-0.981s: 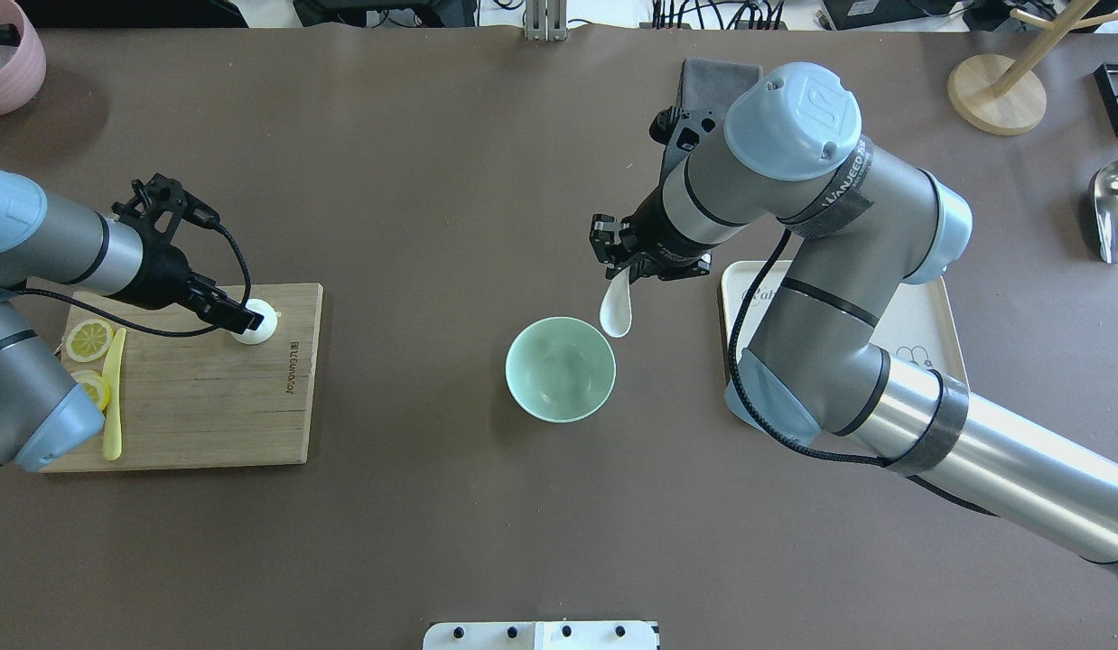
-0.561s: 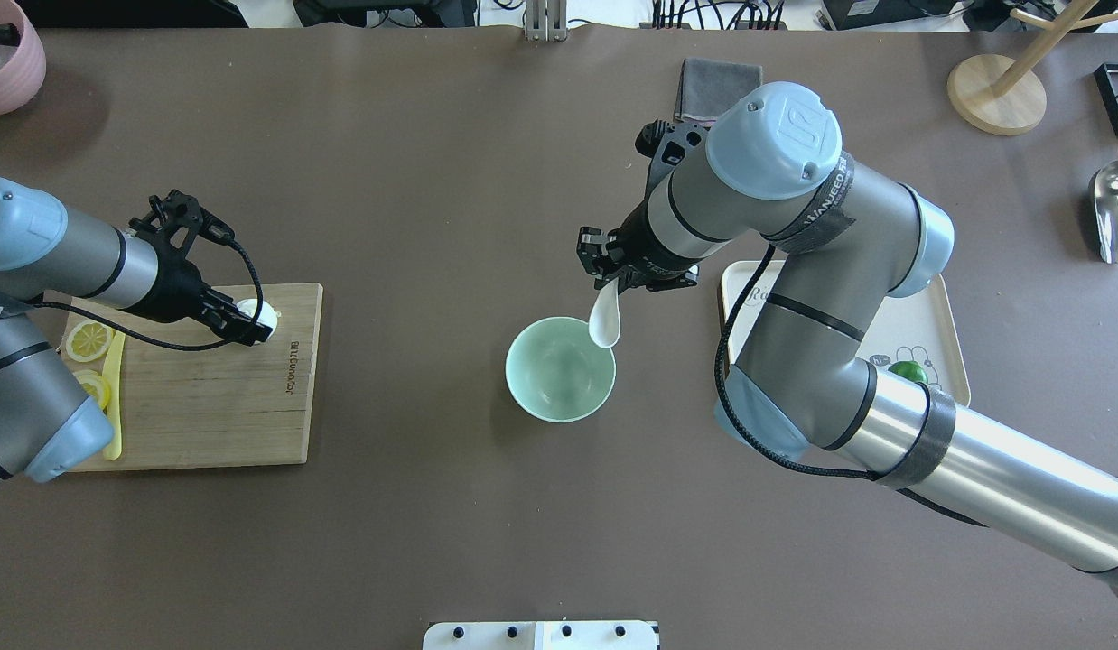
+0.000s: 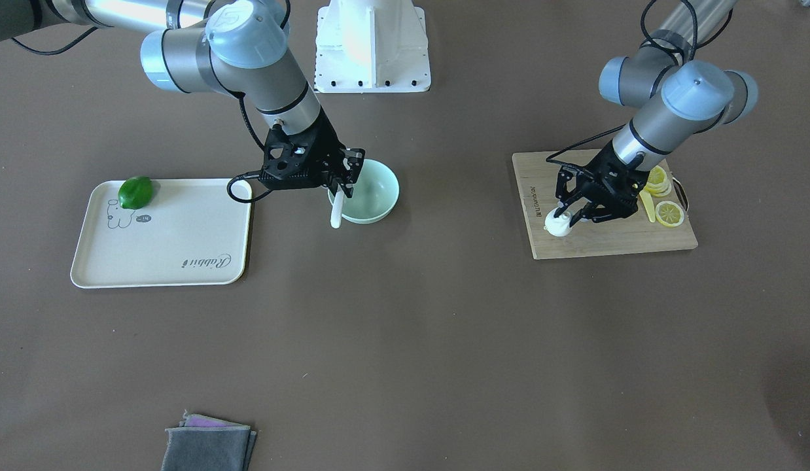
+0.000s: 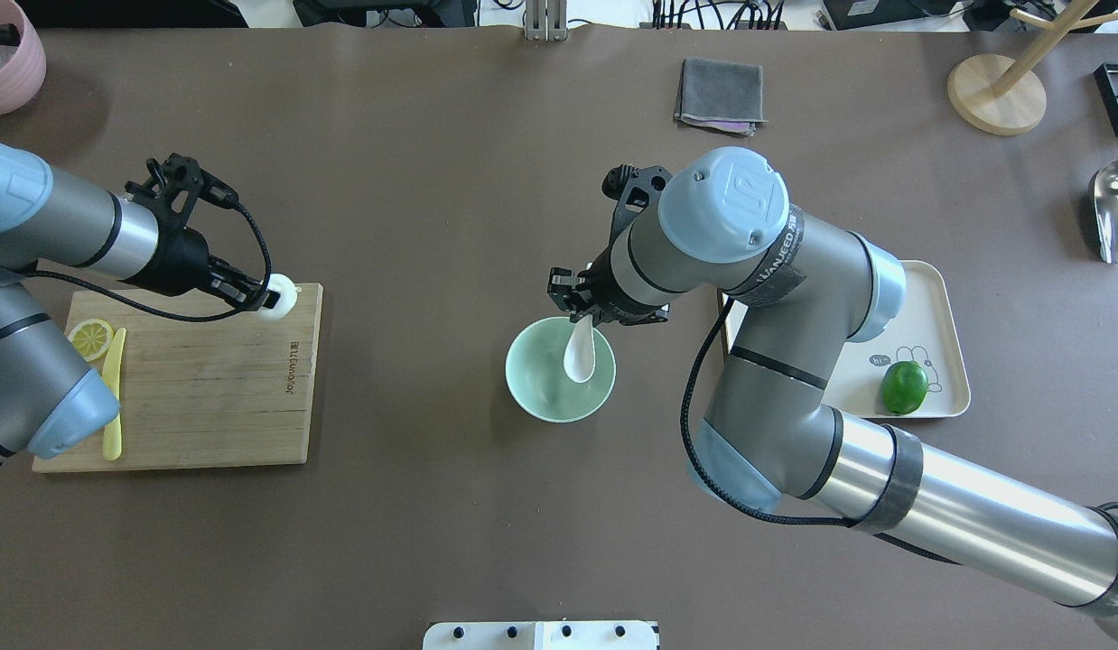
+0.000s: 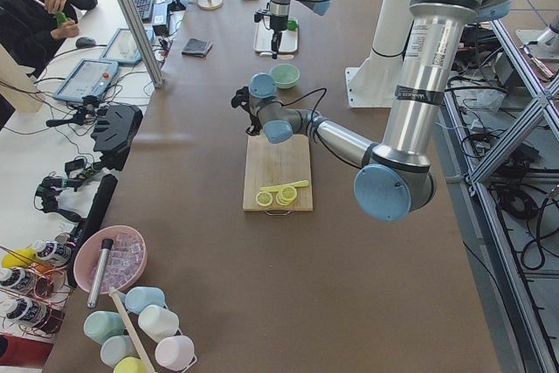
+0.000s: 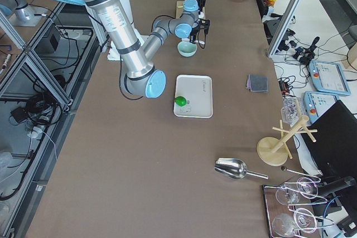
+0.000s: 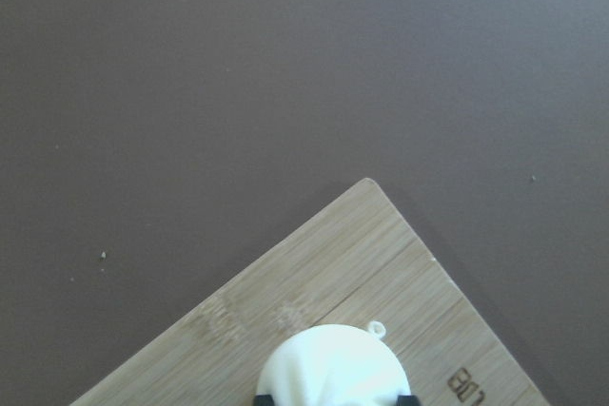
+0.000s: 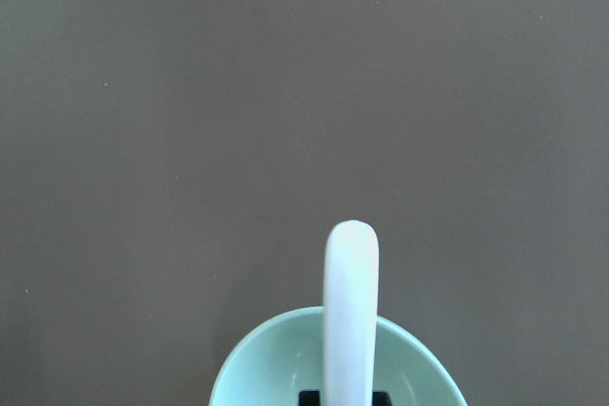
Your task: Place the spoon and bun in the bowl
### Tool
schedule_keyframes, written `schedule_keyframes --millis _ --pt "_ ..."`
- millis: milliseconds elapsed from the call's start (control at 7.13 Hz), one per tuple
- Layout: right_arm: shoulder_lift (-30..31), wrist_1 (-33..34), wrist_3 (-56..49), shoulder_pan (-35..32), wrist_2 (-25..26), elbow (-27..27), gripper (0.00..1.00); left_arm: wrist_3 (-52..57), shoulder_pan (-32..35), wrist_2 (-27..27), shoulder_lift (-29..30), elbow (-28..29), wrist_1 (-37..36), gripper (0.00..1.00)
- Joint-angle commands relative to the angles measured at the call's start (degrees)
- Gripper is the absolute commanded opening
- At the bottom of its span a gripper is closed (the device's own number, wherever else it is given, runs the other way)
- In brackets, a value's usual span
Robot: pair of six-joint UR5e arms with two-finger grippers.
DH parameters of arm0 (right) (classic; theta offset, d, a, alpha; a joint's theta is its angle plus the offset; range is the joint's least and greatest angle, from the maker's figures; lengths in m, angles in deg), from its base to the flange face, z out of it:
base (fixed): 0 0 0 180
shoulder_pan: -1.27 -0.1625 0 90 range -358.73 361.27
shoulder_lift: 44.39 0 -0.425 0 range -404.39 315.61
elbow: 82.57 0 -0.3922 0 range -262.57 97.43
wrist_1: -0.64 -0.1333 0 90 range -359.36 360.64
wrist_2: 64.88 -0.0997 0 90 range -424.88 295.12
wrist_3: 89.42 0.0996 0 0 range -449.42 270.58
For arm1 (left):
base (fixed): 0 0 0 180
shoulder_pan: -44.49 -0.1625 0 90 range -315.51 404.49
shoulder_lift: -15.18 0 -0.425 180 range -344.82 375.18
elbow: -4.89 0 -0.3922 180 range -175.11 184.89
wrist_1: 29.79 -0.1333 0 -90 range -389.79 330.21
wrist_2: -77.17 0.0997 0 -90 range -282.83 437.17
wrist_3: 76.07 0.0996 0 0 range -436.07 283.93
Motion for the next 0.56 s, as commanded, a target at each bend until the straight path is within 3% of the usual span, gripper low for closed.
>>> schedule_keyframes --millis 0,140,280,421 --pt "-0.1 -0.1 0.2 4.3 7.3 1.7 0.00 -0.7 3.4 -3.9 4.7 -1.6 -7.1 0.00" --pt "-0.1 -0.2 0.1 4.7 7.3 1.9 0.00 -0.7 3.5 -4.0 4.7 -2.6 -7.4 0.00" --pt "-0.4 -0.2 0.1 4.7 7.3 1.8 0.12 -0.9 3.6 -4.0 4.8 -3.1 -7.7 0.00" --pt "-0.6 -0.2 0.0 4.7 7.4 2.2 0.99 -1.0 3.8 -4.0 4.6 -4.1 -8.0 0.00"
